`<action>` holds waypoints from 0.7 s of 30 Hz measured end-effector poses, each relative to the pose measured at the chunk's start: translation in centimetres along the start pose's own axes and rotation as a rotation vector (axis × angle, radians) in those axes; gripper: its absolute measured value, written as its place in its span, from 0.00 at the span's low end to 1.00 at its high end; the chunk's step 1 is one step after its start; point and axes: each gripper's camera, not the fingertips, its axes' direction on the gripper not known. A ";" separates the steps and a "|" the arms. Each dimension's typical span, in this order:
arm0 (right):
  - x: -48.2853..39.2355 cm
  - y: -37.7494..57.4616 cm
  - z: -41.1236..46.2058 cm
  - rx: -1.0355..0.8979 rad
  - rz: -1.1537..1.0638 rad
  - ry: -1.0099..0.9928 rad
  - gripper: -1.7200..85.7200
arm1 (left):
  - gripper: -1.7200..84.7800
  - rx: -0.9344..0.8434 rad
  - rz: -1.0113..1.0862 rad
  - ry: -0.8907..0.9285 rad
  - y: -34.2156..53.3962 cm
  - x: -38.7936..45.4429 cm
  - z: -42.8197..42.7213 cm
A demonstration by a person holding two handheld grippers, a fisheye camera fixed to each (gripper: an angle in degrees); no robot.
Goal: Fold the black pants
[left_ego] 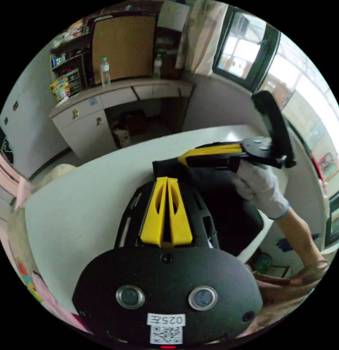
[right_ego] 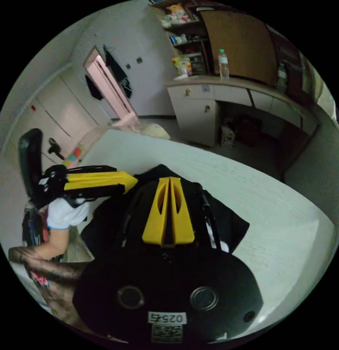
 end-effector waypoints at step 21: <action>7.4 16.0 -3.1 -0.134 -0.043 -0.082 0.01 | 0.02 -0.033 -0.108 0.040 14.6 -3.5 -10.4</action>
